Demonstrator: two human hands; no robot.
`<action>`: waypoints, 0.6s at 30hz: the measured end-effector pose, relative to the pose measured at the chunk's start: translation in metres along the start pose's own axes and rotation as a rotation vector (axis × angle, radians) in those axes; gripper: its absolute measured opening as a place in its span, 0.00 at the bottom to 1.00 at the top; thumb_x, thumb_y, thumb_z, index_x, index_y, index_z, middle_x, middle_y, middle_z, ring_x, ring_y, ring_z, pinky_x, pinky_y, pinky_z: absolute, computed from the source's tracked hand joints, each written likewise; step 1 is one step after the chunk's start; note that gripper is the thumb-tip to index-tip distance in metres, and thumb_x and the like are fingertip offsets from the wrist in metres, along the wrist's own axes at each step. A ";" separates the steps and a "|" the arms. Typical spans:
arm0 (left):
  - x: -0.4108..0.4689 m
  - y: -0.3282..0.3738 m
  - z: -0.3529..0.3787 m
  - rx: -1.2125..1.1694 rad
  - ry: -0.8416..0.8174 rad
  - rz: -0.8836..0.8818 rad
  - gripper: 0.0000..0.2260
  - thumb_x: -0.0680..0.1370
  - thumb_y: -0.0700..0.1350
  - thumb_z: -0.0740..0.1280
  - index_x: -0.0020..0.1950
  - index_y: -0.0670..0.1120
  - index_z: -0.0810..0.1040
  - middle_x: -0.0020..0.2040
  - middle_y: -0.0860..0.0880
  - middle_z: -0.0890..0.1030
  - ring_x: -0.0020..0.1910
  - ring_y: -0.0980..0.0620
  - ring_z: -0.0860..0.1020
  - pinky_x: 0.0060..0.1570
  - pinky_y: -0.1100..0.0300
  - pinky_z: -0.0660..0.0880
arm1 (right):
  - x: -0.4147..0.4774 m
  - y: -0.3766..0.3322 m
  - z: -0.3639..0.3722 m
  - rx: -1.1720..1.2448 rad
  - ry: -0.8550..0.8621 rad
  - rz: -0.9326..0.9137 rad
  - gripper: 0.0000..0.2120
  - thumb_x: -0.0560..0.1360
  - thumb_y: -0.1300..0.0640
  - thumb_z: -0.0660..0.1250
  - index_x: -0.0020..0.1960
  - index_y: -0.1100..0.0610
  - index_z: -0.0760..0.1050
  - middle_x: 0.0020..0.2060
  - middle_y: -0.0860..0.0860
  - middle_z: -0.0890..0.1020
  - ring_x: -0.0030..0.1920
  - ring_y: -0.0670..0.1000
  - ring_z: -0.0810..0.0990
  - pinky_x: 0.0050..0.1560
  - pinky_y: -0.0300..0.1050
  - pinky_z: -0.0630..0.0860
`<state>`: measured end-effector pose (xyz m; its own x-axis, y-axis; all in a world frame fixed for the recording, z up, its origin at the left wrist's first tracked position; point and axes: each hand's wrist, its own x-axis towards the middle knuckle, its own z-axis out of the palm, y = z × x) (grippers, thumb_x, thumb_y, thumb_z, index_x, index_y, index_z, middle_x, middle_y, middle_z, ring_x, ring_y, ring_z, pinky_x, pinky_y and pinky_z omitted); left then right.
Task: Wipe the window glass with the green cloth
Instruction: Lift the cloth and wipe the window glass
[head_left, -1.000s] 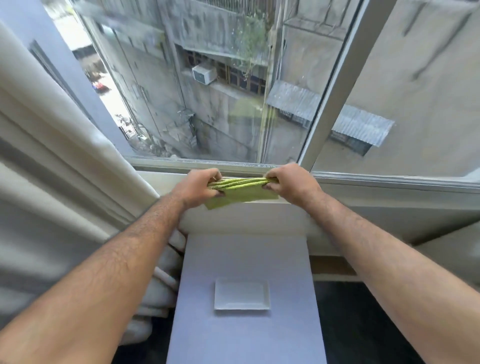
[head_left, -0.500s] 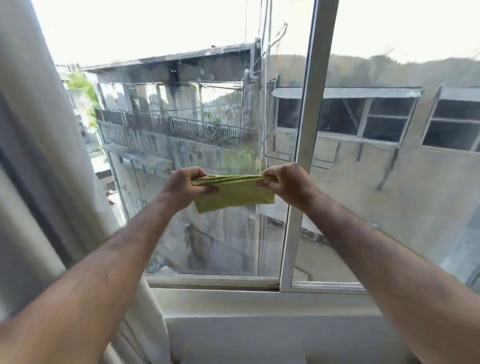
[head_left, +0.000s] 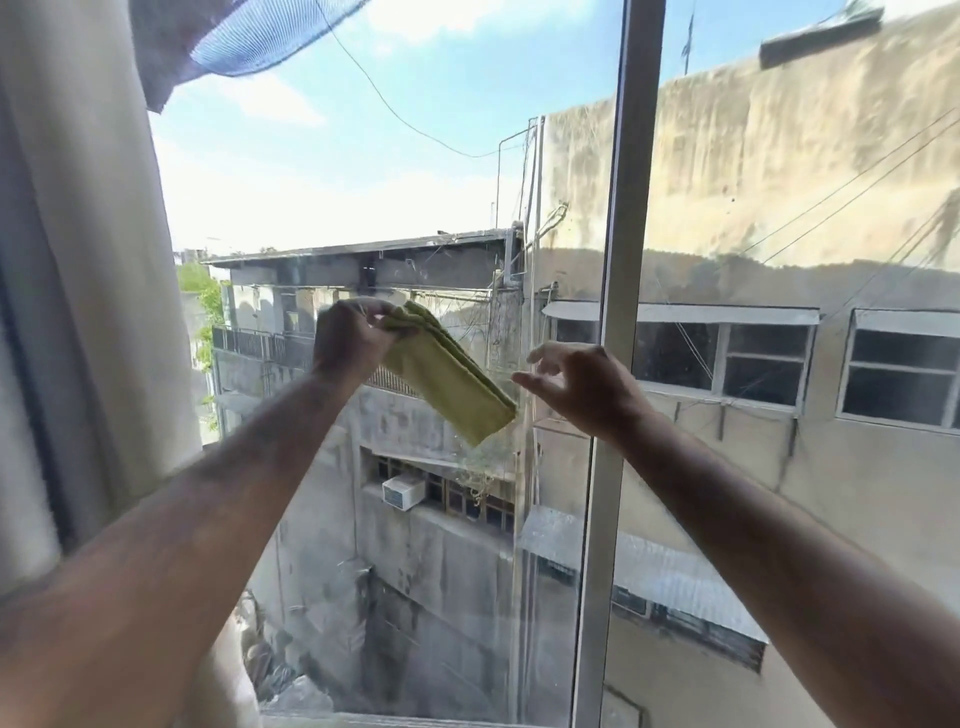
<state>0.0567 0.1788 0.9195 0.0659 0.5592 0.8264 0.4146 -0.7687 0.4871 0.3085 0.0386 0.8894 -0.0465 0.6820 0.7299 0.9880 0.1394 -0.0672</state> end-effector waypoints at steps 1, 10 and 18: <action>0.013 0.000 0.000 0.063 -0.001 0.033 0.15 0.71 0.45 0.82 0.55 0.41 0.88 0.49 0.49 0.85 0.47 0.49 0.83 0.48 0.64 0.78 | 0.007 0.010 -0.003 -0.035 0.058 0.011 0.24 0.80 0.45 0.71 0.67 0.62 0.78 0.61 0.61 0.86 0.58 0.56 0.87 0.58 0.40 0.80; 0.075 -0.011 0.022 0.474 0.198 0.187 0.08 0.79 0.42 0.73 0.58 0.46 0.87 0.51 0.39 0.89 0.49 0.38 0.87 0.46 0.44 0.83 | 0.063 0.106 0.000 -0.377 0.377 0.140 0.48 0.81 0.42 0.67 0.84 0.68 0.46 0.84 0.66 0.49 0.86 0.61 0.50 0.86 0.57 0.58; 0.051 -0.070 0.084 0.219 0.297 0.276 0.24 0.84 0.40 0.67 0.78 0.36 0.64 0.71 0.34 0.76 0.70 0.39 0.77 0.70 0.45 0.77 | 0.076 0.111 0.042 -0.369 0.551 0.200 0.46 0.84 0.34 0.56 0.84 0.66 0.43 0.85 0.63 0.46 0.87 0.60 0.46 0.87 0.59 0.50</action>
<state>0.1074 0.2877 0.9034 -0.0494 0.2053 0.9775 0.6020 -0.7748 0.1931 0.4088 0.1360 0.9091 0.1275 0.1914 0.9732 0.9599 -0.2710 -0.0724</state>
